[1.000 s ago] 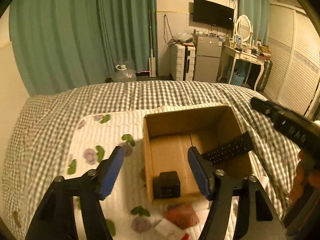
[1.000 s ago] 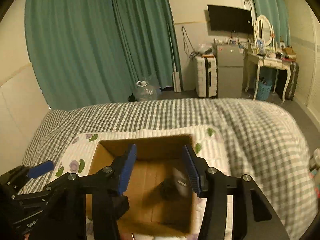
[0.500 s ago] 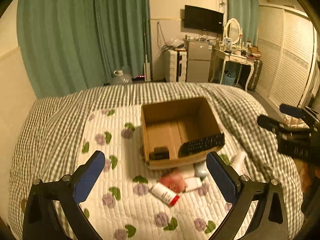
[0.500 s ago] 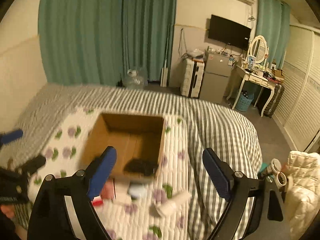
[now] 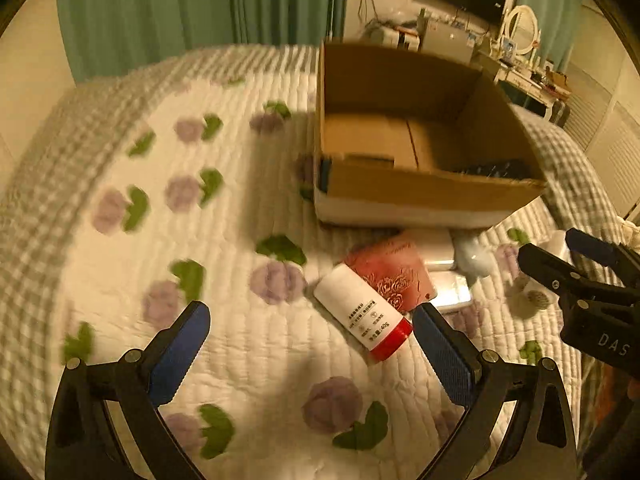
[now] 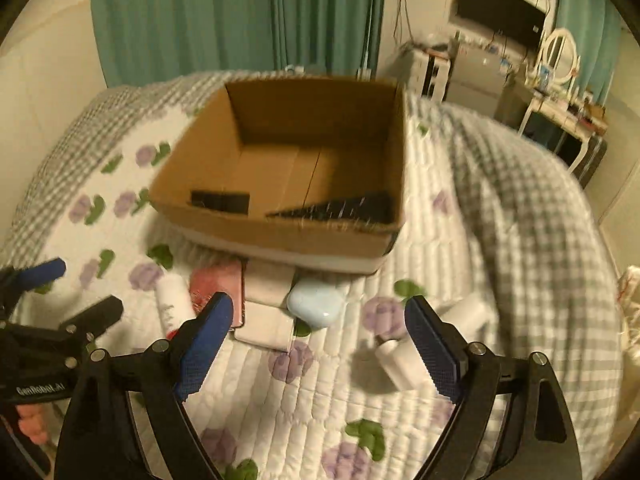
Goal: Organize rigid objects
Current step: 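Grasp the red-capped white bottle with the left gripper while the right grasps the blue earbud case, then carry the bottle and earbud case into the box and open both grippers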
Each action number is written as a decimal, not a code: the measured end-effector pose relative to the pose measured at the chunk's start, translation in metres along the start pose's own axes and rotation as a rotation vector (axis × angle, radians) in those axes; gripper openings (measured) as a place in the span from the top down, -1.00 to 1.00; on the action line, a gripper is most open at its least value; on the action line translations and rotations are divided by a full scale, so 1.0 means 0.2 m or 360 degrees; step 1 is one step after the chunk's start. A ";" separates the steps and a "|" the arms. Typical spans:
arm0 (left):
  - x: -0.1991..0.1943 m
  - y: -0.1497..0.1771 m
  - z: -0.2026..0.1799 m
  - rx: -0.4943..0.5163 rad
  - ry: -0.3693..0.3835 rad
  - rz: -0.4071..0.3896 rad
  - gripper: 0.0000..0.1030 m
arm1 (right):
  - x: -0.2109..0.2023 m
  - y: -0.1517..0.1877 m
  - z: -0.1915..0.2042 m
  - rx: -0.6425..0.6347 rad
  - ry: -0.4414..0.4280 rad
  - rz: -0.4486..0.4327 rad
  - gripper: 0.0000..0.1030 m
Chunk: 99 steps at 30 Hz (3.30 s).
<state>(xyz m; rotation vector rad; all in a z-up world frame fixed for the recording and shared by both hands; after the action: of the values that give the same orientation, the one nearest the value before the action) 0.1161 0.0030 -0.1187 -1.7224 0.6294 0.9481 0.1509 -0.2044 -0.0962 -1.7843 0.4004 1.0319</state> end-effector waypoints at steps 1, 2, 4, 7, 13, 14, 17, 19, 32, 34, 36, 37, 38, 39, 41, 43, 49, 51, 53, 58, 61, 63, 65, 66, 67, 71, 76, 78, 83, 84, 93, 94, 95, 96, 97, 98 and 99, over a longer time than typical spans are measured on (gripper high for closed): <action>0.04 0.01 -0.01 -0.0010 0.0006 0.0015 -1.00 | 0.05 0.01 -0.01 0.0008 -0.0013 0.0016 -0.71; 0.07 0.02 -0.03 -0.0014 0.0010 0.0023 -1.00 | 0.09 0.03 -0.01 0.0013 -0.0025 0.0030 -0.71; 0.13 0.03 -0.08 0.0000 0.0019 0.0043 -0.99 | 0.16 0.06 -0.03 0.0007 -0.0028 0.0054 -0.71; 0.23 0.07 -0.15 0.0080 0.0013 0.0110 -0.74 | 0.24 0.09 -0.07 0.0005 -0.0027 0.0086 -0.71; 0.28 0.12 -0.19 0.0146 0.0039 0.0162 -0.18 | 0.35 0.13 -0.10 0.0022 -0.0037 0.0118 -0.71; 0.26 0.12 -0.19 0.0147 0.0051 0.0152 -0.05 | 0.35 0.13 -0.10 0.0017 -0.0041 0.0118 -0.71; 0.18 0.10 -0.17 0.0178 0.0034 0.0067 0.14 | 0.38 0.12 -0.07 0.0000 -0.0047 0.0124 -0.71; 0.13 0.08 -0.16 0.0196 0.0041 0.0022 0.19 | 0.40 0.12 -0.06 -0.0003 -0.0053 0.0124 -0.71; 0.10 0.00 -0.10 0.0205 0.0085 -0.0045 0.26 | 0.55 0.03 0.04 -0.0074 -0.0127 0.0162 -0.01; 0.10 0.01 -0.10 0.0198 0.0094 -0.0039 0.26 | 0.54 0.03 0.03 -0.0071 -0.0146 0.0163 0.00; 0.09 0.01 -0.09 0.0190 0.0103 -0.0028 0.26 | 0.52 0.04 0.03 -0.0079 -0.0137 0.0164 0.00; 0.08 0.01 -0.09 0.0194 0.0106 -0.0027 0.27 | 0.50 0.05 0.02 -0.0087 -0.0138 0.0167 0.01; 0.06 0.01 -0.10 0.0201 0.0111 -0.0030 0.27 | 0.49 0.06 0.03 -0.0102 -0.0142 0.0172 0.02; 0.05 0.02 -0.10 0.0202 0.0117 -0.0030 0.27 | 0.47 0.06 0.04 -0.0123 -0.0144 0.0174 0.07; 0.01 0.02 -0.11 0.0202 0.0143 -0.0031 0.28 | 0.41 0.09 0.07 -0.0162 -0.0135 0.0168 0.48; -0.03 0.02 -0.12 0.0206 0.0170 -0.0033 0.29 | 0.37 0.07 0.08 -0.0213 -0.0100 0.0178 0.51; -0.13 0.03 -0.12 0.0222 0.0183 -0.0046 0.29 | 0.34 0.10 0.09 -0.0191 -0.0076 0.0221 0.55; -0.16 0.03 -0.12 0.0241 0.0184 -0.0061 0.29 | 0.28 0.11 0.08 -0.0178 -0.0080 0.0207 0.57; -0.20 0.00 -0.12 0.0247 0.0198 -0.0079 0.29 | 0.21 0.09 0.07 -0.0191 -0.0076 0.0182 0.59; -0.34 -0.14 -0.17 0.0271 0.0254 -0.0177 0.29 | -0.04 -0.05 0.06 -0.0240 -0.0036 0.0060 0.61; -0.41 -0.25 -0.21 0.0270 0.0293 -0.0223 0.29 | -0.19 -0.16 0.04 -0.0242 -0.0015 -0.0052 0.61; -0.44 -0.33 -0.23 0.0259 0.0319 -0.0245 0.29 | -0.26 -0.24 0.04 -0.0242 -0.0027 -0.0104 0.61; -0.46 -0.42 -0.26 0.0263 0.0320 -0.0276 0.29 | -0.33 -0.33 0.03 -0.0256 -0.0019 -0.0170 0.61; -0.46 -0.46 -0.27 0.0271 0.0310 -0.0293 0.29 | -0.34 -0.38 0.03 -0.0263 -0.0016 -0.0194 0.61; -0.45 -0.50 -0.29 0.0279 0.0302 -0.0304 0.29 | -0.36 -0.43 0.03 -0.0266 -0.0011 -0.0222 0.61; -0.35 -0.63 -0.36 0.0292 0.0300 -0.0283 0.29 | -0.34 -0.59 0.00 -0.0249 -0.0028 -0.0291 0.62; -0.09 -0.70 -0.45 0.0322 0.0254 -0.0194 0.29 | -0.18 -0.69 -0.06 -0.0205 -0.0063 -0.0304 0.62; 0.02 -0.69 -0.46 0.0301 0.0250 -0.0146 0.28 | -0.10 -0.70 -0.10 -0.0168 -0.0082 -0.0297 0.62; 0.19 -0.64 -0.49 0.0323 0.0237 -0.0094 0.28 | 0.12 -0.66 -0.18 -0.0105 -0.0108 -0.0248 0.62; 0.21 -0.64 -0.49 0.0328 0.0235 -0.0093 0.28 | 0.15 -0.64 -0.19 -0.0101 -0.0104 -0.0236 0.62; 0.15 -0.73 -0.49 0.0322 0.0211 -0.0200 -0.01 | 0.28 -0.63 -0.27 -0.0061 -0.0076 -0.0206 0.62; 0.12 -0.74 -0.48 0.0320 0.0211 -0.0214 -0.08 | 0.28 -0.64 -0.27 -0.0062 -0.0073 -0.0207 0.62; 0.10 -0.75 -0.47 0.0317 0.0213 -0.0224 -0.08 | 0.28 -0.64 -0.26 -0.0063 -0.0070 -0.0206 0.62; 0.09 -0.75 -0.46 0.0317 0.0209 -0.0226 -0.08 | 0.28 -0.65 -0.26 -0.0067 -0.0064 -0.0204 0.62; 0.07 -0.76 -0.45 0.0317 0.0198 -0.0234 -0.08 | 0.29 -0.65 -0.25 -0.0070 -0.0057 -0.0198 0.62; 0.06 -0.76 -0.44 0.0314 0.0195 -0.0242 -0.08 | 0.30 -0.65 -0.24 -0.0067 -0.0049 -0.0188 0.62; 0.04 -0.75 -0.42 0.0311 0.0193 -0.0248 -0.08 | 0.31 -0.65 -0.24 -0.0058 -0.0051 -0.0179 0.63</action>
<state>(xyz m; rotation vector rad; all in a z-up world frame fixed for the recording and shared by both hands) 0.2632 -0.0254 -0.0323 -1.6358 0.6348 0.6552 0.2960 -0.1771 -0.0613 -1.7991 0.2598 0.9932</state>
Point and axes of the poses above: each gripper's, at about its wrist camera, not at the fingertips, and x roughly the way its jaws point, z to its left, y to its underside, the point moved 4 cm from there along x, roughly the way its jaws point, and after that the axes turned 13 degrees about -x, right-handed, at the moved point
